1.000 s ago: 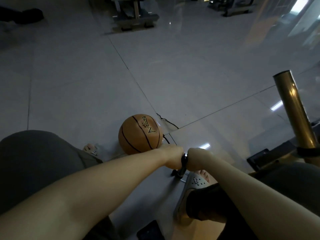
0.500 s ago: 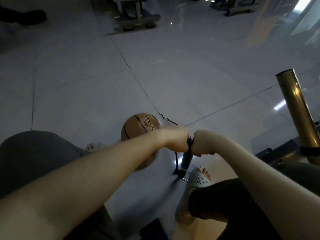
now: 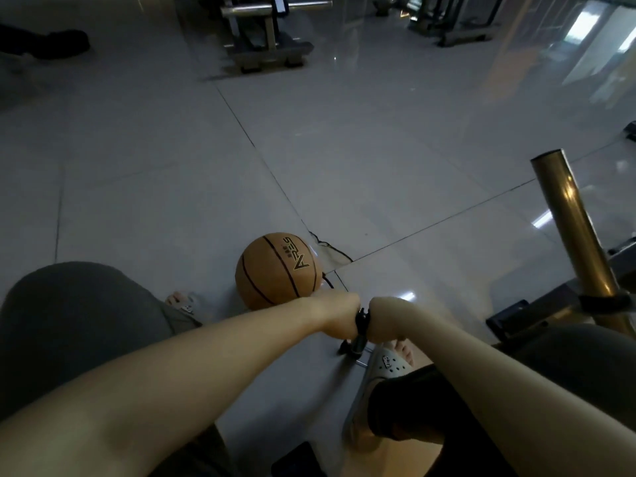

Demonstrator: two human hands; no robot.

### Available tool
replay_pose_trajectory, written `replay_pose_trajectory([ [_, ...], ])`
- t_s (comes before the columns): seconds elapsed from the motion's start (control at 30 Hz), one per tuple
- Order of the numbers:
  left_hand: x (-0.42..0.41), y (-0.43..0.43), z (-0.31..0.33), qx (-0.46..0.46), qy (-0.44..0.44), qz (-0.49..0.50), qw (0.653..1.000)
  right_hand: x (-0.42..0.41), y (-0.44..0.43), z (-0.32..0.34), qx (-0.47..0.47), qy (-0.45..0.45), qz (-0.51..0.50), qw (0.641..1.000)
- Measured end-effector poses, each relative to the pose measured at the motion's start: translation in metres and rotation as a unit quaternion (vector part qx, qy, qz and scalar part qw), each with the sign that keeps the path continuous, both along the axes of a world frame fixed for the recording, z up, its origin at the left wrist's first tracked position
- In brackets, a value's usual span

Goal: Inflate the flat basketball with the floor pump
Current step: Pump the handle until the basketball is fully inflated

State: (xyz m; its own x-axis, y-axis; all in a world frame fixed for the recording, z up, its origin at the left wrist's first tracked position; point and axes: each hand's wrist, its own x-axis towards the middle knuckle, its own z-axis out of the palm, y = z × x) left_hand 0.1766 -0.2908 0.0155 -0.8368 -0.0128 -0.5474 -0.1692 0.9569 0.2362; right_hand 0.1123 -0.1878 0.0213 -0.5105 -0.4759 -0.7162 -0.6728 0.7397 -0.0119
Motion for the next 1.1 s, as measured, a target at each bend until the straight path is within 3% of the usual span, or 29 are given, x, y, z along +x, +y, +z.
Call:
replay_pose_trajectory([
  [0.23,-0.041,-0.028,0.111,0.063,0.058,0.003,0.996,-0.039,-0.009,0.124,-0.088,-0.037,-0.059,0.994],
  [0.33,-0.043,-0.025,0.095,0.054,0.053,0.016,0.997,-0.038,-0.011,0.105,-0.068,-0.021,-0.051,0.996],
  [0.5,-0.025,-0.01,0.0,0.005,0.062,0.048,0.997,-0.027,-0.012,0.005,0.005,0.01,-0.03,0.999],
  [0.67,-0.023,0.002,-0.038,-0.005,0.053,0.044,0.998,-0.026,-0.001,-0.038,-0.002,0.034,-0.043,0.999],
  [0.9,-0.015,-0.002,-0.021,-0.013,0.003,-0.006,1.0,-0.011,0.004,-0.019,-0.027,-0.019,-0.057,0.998],
  [1.1,-0.035,-0.028,0.08,0.054,0.048,0.007,0.997,-0.039,-0.012,0.09,-0.082,-0.029,-0.046,0.995],
])
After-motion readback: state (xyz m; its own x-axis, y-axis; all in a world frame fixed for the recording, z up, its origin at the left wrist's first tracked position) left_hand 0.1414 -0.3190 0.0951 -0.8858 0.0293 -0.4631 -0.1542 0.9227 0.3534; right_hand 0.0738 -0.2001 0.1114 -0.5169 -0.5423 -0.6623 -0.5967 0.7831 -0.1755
